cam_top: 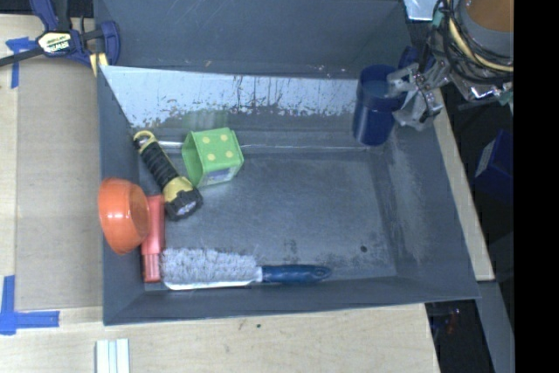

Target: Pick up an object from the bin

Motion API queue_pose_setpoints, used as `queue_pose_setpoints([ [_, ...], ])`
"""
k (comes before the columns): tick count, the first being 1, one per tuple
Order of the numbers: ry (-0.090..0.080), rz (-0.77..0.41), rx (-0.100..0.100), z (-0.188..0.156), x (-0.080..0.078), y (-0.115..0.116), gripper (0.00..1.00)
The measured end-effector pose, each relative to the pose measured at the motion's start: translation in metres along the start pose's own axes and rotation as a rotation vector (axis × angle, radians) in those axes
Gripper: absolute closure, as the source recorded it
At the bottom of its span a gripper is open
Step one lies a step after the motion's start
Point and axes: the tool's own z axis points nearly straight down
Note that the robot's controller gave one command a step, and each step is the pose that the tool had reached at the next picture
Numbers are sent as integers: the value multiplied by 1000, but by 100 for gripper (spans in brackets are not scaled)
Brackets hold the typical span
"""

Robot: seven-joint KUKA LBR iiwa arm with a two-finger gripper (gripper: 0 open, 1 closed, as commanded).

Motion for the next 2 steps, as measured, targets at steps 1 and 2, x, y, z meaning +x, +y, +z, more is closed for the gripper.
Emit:
queue_pose_setpoints([
  [1,6,198,-2,-11,98,1,100],
  [2,-10,69,-1,36,-10,29,100],
])
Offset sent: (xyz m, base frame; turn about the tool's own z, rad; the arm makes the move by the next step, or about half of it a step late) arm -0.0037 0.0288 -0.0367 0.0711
